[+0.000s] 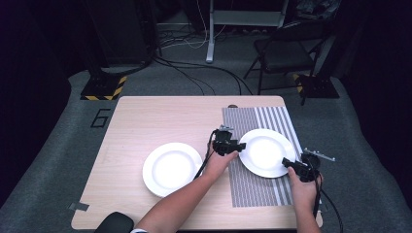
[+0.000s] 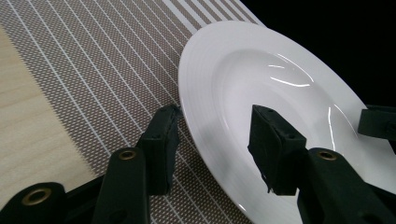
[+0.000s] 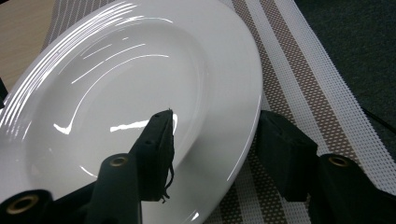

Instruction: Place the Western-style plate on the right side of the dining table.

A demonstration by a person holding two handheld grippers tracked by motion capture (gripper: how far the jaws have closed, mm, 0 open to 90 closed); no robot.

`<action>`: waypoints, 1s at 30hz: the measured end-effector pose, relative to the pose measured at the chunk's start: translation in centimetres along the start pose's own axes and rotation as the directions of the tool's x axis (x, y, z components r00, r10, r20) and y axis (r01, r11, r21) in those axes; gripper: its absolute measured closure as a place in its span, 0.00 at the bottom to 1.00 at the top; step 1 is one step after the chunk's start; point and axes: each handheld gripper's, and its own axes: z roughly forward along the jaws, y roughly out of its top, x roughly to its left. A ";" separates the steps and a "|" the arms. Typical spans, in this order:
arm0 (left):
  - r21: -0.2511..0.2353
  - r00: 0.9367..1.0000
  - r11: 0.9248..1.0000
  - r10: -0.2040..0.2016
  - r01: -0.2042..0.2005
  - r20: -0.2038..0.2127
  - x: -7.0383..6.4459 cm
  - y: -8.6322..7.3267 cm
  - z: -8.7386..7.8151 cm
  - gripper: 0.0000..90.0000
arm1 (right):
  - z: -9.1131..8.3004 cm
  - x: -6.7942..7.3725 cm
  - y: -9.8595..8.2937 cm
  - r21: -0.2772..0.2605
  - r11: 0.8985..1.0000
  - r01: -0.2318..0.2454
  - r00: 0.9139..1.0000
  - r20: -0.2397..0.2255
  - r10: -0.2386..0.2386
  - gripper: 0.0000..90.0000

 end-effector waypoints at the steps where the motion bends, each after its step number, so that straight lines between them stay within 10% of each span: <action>1: 0.000 1.000 1.000 0.000 0.000 0.000 0.0 0.0 0.0 0.57 | 0.0 0.0 0.0 0.000 1.000 0.000 1.000 0.000 0.000 0.50; 30: -0.057 1.000 0.998 0.008 -0.007 0.010 1.7 0.2 -7.4 0.53 | -4.0 3.3 -1.2 -0.066 0.994 0.086 0.984 -0.149 -0.095 0.41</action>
